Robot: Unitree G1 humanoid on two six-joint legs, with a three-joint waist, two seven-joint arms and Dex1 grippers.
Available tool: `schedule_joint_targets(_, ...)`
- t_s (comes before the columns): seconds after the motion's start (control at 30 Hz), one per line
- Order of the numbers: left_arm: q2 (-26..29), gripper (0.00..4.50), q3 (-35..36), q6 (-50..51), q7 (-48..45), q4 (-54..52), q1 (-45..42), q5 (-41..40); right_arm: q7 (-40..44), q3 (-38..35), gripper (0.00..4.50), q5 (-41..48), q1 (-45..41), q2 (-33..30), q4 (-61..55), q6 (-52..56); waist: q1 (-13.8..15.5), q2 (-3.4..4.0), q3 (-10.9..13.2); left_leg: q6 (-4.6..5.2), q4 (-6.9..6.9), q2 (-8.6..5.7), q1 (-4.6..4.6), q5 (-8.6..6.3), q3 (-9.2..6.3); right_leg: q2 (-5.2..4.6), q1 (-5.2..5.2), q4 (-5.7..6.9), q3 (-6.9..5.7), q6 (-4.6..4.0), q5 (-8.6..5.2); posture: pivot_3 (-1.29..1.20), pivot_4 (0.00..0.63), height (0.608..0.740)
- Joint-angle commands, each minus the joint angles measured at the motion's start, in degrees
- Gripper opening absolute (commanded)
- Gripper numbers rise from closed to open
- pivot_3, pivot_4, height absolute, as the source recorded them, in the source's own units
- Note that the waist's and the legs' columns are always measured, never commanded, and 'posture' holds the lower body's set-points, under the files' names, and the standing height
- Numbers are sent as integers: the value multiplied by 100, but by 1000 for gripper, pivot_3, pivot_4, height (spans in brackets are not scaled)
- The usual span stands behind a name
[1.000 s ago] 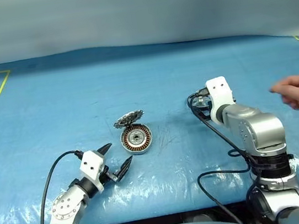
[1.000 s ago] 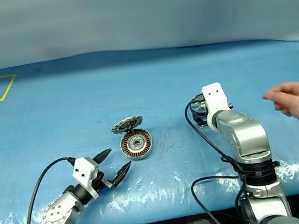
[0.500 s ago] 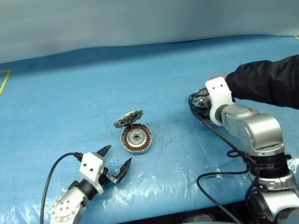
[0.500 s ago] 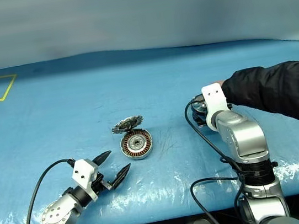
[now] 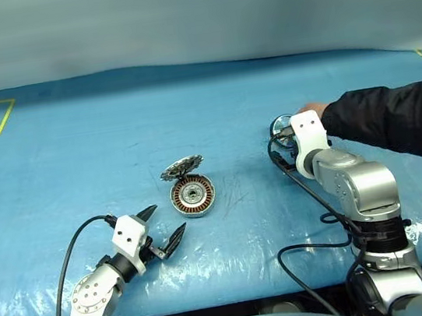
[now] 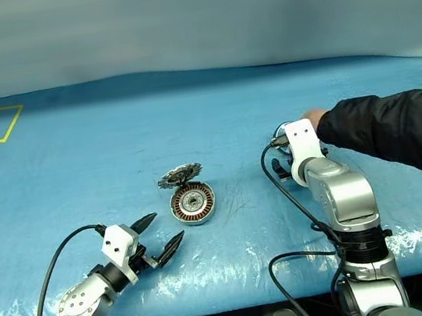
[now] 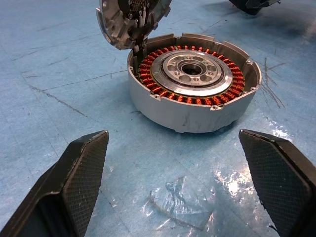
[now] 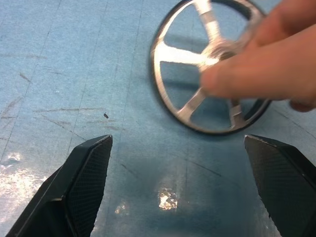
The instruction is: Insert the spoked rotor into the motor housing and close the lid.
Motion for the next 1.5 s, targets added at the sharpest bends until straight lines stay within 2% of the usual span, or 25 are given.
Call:
schedule_joint_targets(0.03,31,4500,60,-50,4,-171,2,-28,-59,-98,4471,-25,-8,18,-143,-98,1,0,0,0,0,0,0,0,0,0,0,0,0,0,0,0,150,740)
schedule_joint_targets(1.3,58,4500,69,-38,0,-180,0,-14,-29,-6,4471,-34,-8,61,-195,-116,1,0,0,0,0,0,0,0,0,0,1,1,0,16,9,0,150,740)
schedule_joint_targets(1.5,64,4500,52,-42,-23,-161,-18,-14,179,-98,4471,82,26,-287,-698,253,9,4,2,0,1,0,0,0,0,0,1,0,0,17,10,0,150,740)
